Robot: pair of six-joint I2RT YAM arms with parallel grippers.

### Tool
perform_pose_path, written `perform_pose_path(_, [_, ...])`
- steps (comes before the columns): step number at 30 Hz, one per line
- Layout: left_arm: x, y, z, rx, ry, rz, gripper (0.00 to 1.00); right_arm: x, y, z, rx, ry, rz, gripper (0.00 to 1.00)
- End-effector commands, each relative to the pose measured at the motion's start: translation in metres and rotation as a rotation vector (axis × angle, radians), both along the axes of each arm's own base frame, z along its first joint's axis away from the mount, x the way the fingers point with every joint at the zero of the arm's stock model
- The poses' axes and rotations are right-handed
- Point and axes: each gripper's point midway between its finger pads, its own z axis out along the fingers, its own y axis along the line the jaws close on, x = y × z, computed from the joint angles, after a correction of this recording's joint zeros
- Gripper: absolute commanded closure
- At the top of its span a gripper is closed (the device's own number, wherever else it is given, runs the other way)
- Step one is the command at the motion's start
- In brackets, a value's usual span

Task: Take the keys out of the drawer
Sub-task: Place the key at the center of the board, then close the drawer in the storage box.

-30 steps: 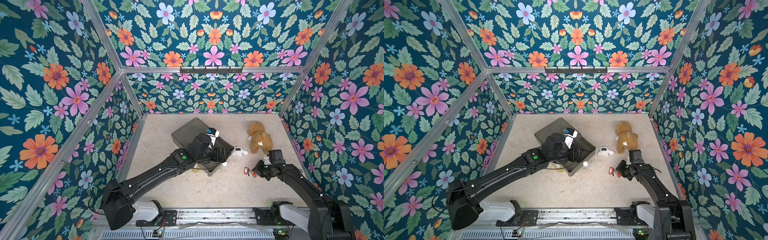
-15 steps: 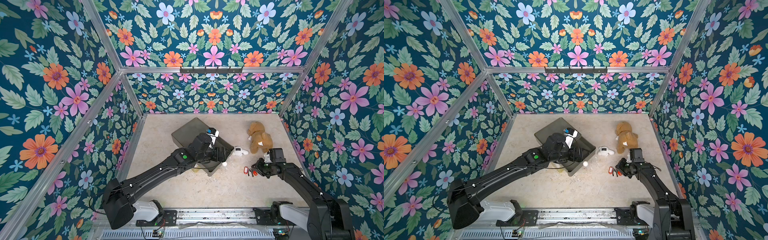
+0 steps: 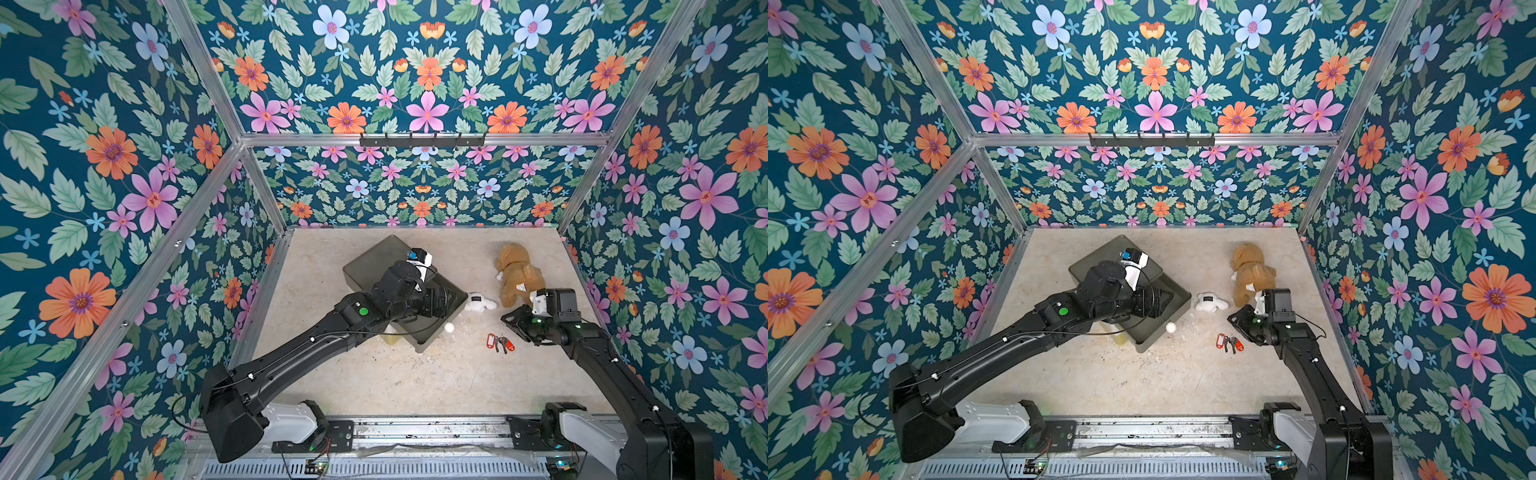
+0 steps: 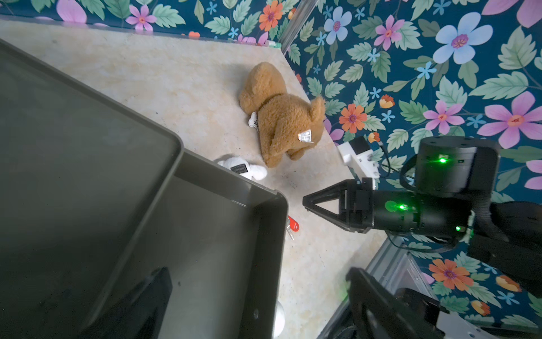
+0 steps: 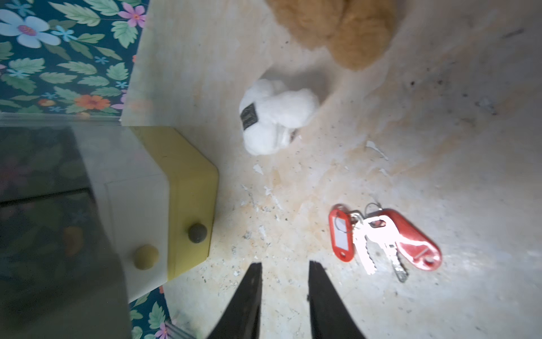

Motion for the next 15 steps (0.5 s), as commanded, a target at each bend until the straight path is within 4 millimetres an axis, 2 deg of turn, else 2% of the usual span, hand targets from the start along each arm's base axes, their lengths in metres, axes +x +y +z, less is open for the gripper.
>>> perform_pose_path(1, [0.014,0.018,0.003,0.064,-0.025,0.067,0.01,-0.006,0.015,0.018,0.092,-0.028,0.060,0.66])
perform_pose_path(7, [0.035,0.050,0.011,0.119,-0.005,0.167,0.01,-0.017,0.041,0.046,0.207,-0.094,0.163,0.58])
perform_pose_path(12, [0.053,0.075,0.020,0.100,0.023,0.224,0.00,-0.027,0.060,0.059,0.200,-0.112,0.246,0.58])
perform_pose_path(15, [0.060,0.082,0.021,0.068,0.048,0.232,0.01,-0.033,0.070,0.063,0.210,-0.112,0.282,0.57])
